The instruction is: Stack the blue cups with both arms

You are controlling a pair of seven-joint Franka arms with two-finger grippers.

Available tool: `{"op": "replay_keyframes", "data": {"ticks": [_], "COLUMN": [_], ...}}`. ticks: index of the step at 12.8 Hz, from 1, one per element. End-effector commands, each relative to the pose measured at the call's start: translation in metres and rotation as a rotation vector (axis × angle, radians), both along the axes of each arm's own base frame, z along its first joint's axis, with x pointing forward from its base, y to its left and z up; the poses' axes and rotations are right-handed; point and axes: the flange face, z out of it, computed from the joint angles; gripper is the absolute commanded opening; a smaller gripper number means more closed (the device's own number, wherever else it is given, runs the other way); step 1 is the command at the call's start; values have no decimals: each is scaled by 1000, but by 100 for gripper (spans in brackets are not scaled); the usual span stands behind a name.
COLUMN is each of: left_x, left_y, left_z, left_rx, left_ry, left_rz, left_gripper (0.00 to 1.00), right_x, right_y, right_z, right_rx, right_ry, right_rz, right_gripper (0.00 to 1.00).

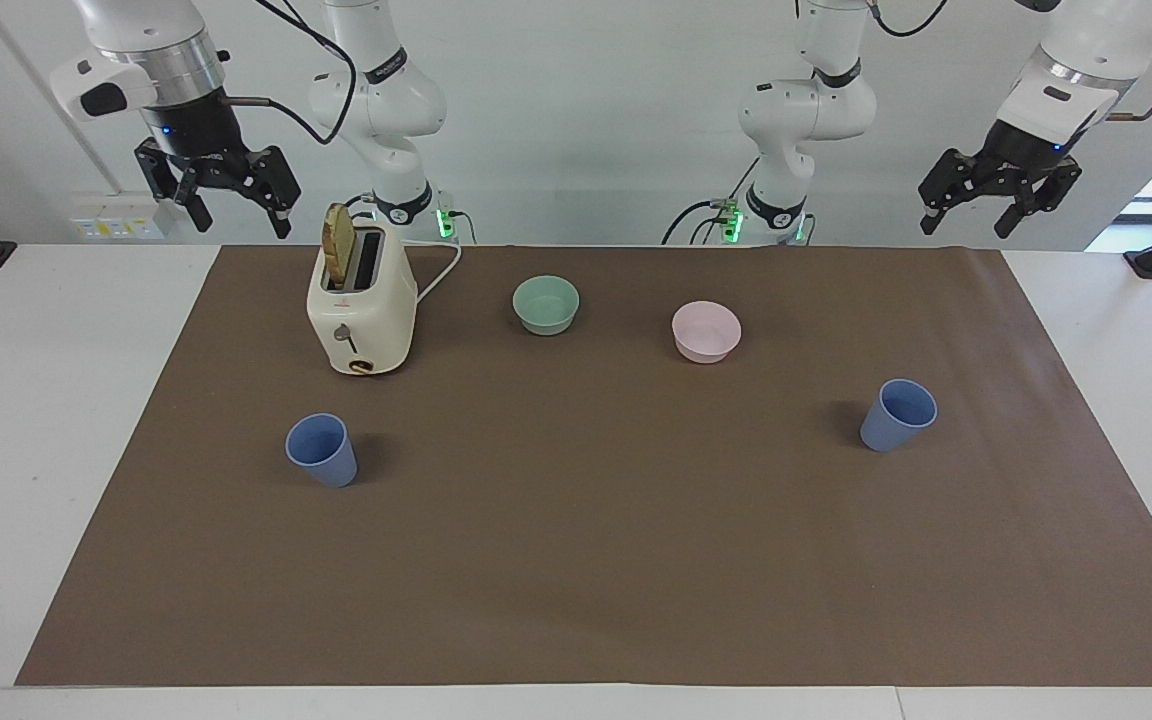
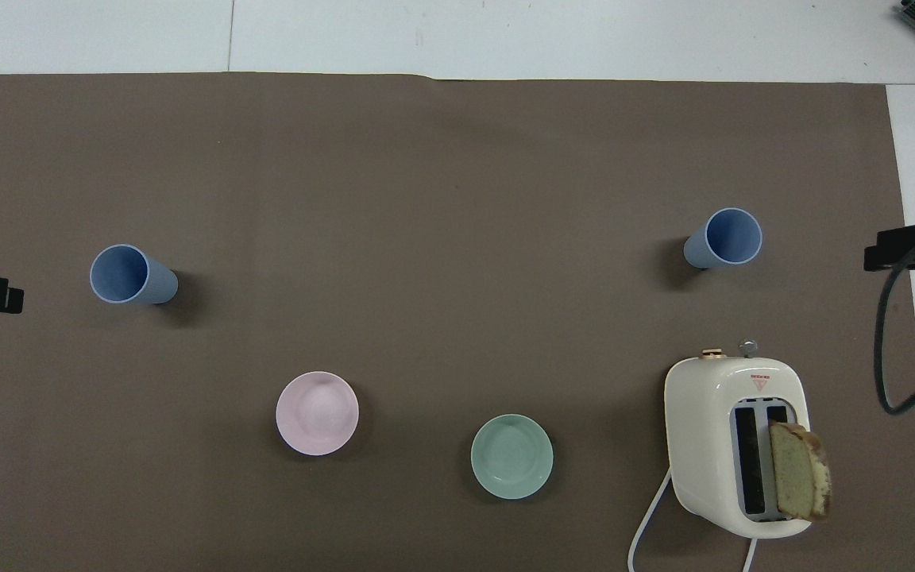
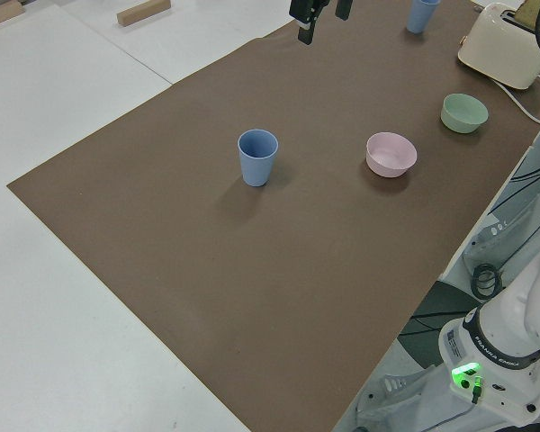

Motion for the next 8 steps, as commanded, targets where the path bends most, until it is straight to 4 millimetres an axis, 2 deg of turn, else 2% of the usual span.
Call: {"op": "replay_keyframes", "data": {"ticks": [1, 8], "left_x": [-5, -5], "left_y": [-3, 3], "left_z": [5, 4], "left_rx": [-10, -13], "left_ry": [7, 10], "left_rz": [-8, 11], "left_gripper": [100, 100], "right_x": [3, 6], "right_y": [2, 5], "right_z": [1, -2], "right_rx": [27, 25], "right_ry": [-19, -31], "right_rz": [10, 9], "right_gripper": [100, 100]}}
